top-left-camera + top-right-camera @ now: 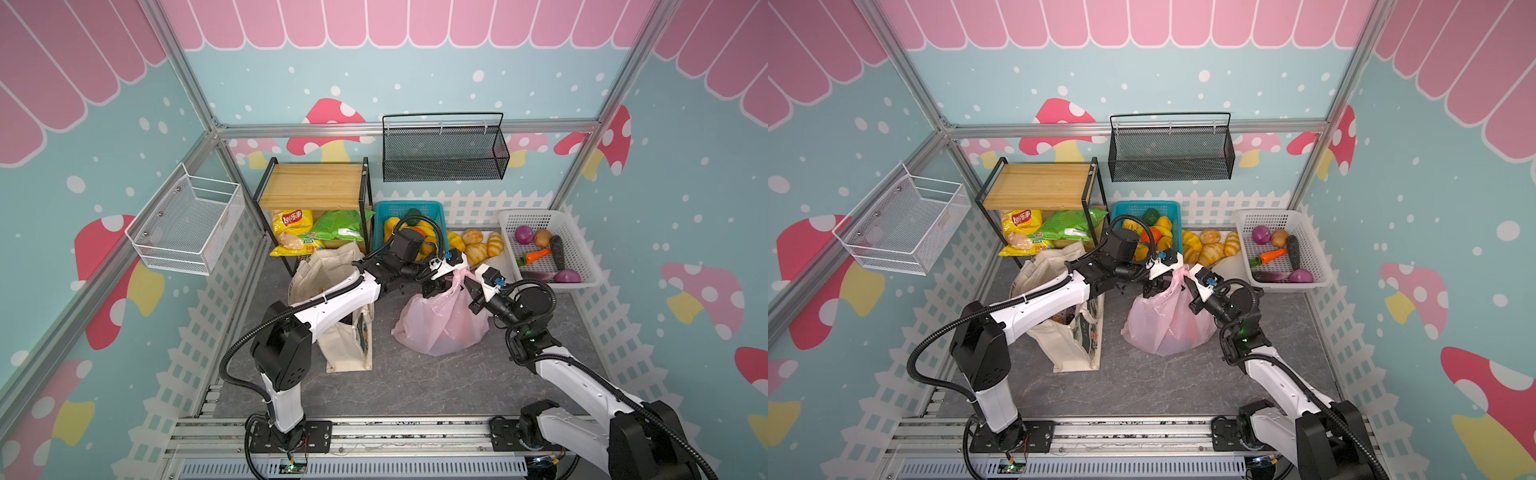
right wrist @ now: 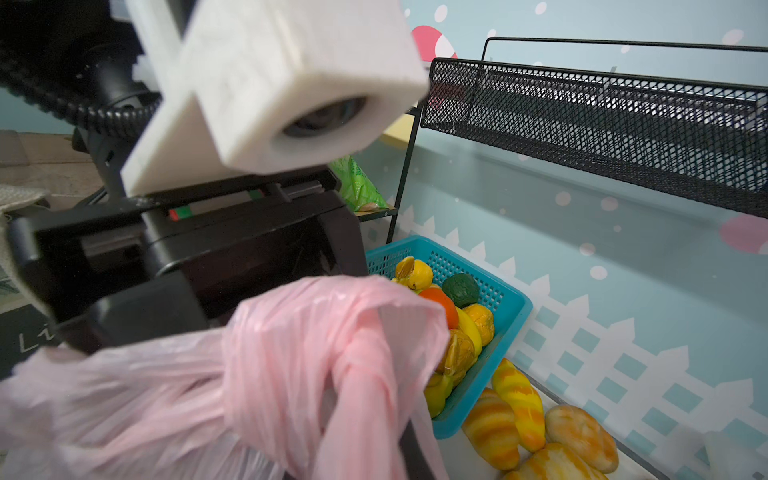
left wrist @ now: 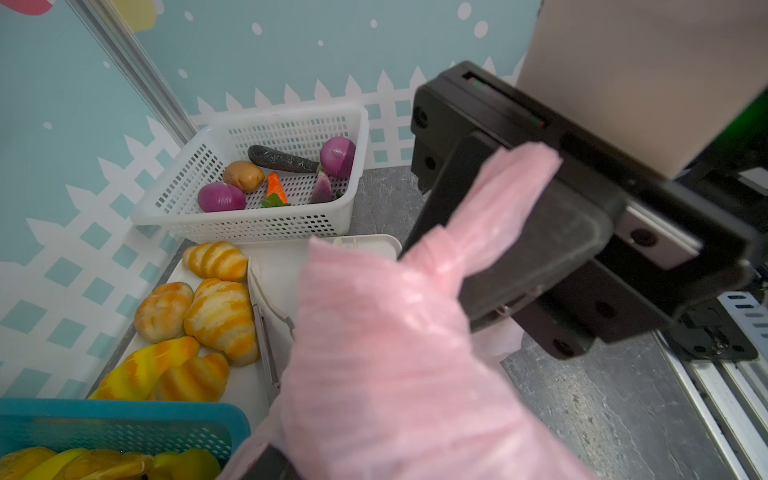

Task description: Place the mixed food into the grocery bags and tie them

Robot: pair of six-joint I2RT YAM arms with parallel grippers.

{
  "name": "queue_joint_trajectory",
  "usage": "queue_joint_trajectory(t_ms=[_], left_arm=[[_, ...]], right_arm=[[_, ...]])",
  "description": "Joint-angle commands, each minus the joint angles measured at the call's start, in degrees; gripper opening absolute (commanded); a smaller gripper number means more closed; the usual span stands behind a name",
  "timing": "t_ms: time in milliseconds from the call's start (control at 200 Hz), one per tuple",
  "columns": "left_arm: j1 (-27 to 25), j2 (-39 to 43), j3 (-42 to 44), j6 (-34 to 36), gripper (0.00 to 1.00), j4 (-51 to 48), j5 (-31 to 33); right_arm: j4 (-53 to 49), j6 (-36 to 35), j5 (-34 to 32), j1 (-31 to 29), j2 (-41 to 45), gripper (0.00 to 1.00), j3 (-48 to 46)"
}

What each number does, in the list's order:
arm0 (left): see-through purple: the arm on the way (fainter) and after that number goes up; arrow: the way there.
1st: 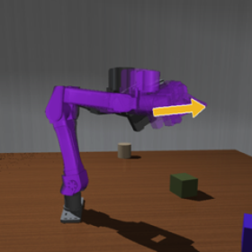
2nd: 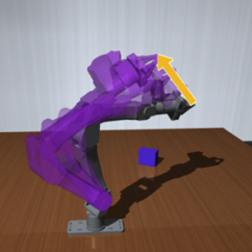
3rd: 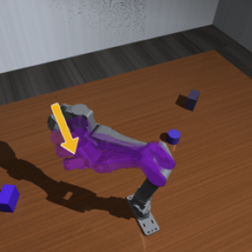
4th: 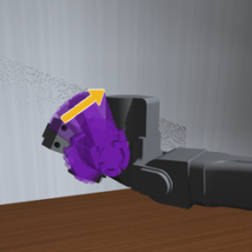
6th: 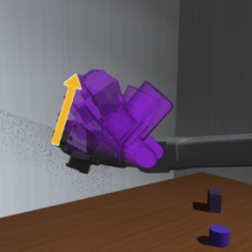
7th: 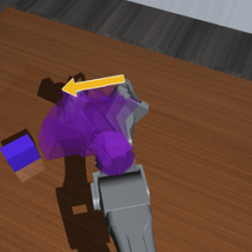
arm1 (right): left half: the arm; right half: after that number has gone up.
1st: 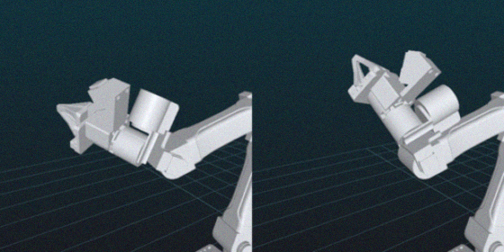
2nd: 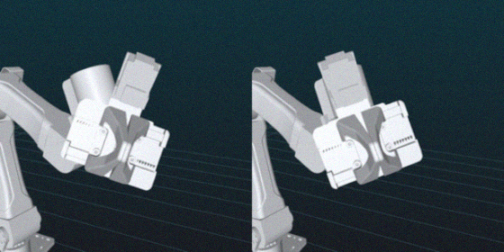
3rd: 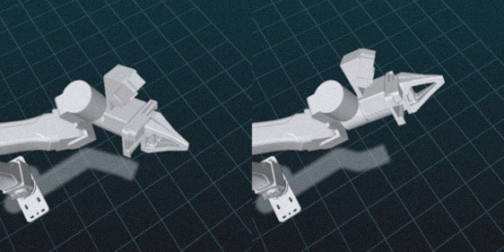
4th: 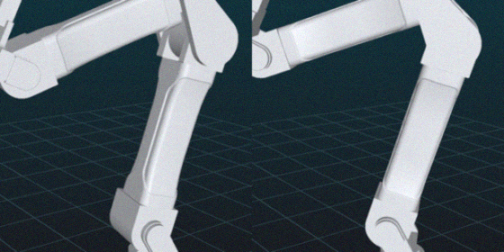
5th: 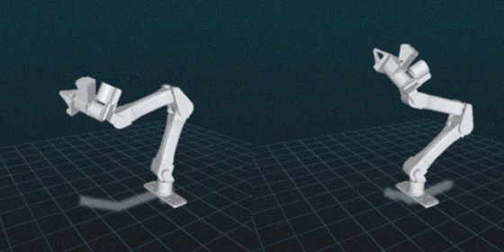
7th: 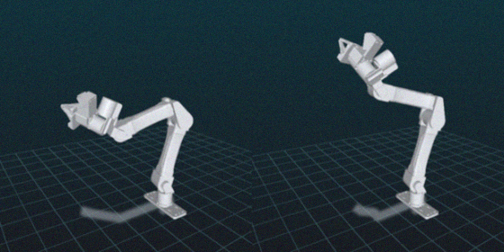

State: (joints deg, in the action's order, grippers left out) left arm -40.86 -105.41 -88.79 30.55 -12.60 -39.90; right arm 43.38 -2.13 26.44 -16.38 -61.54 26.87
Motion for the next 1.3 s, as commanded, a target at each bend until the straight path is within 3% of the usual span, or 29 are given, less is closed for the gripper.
queue_joint_trajectory(t_ms=[0,740,1061,1296], left_arm=[[0.6,2.0,0.5,-1.1,0.35,1.8,-1.4],[1.5,2.9,2.6,1.7,0.00,1.9,-0.1],[1.7,5.3,6.2,4.6,0.00,4.9,2.9],[1.7,5.3,6.9,5.6,0.00,6.4,5.2]], right_arm=[[0.7,-1.5,-0.1,0.1,-0.2,0.00,1.4],[0.6,-1.0,-1.3,0.1,0.8,0.00,0.7],[-1.7,-0.8,-2.9,0.1,1.5,0.00,1.1],[-4.7,-0.1,-4.3,0.1,3.8,0.24,0.5]])
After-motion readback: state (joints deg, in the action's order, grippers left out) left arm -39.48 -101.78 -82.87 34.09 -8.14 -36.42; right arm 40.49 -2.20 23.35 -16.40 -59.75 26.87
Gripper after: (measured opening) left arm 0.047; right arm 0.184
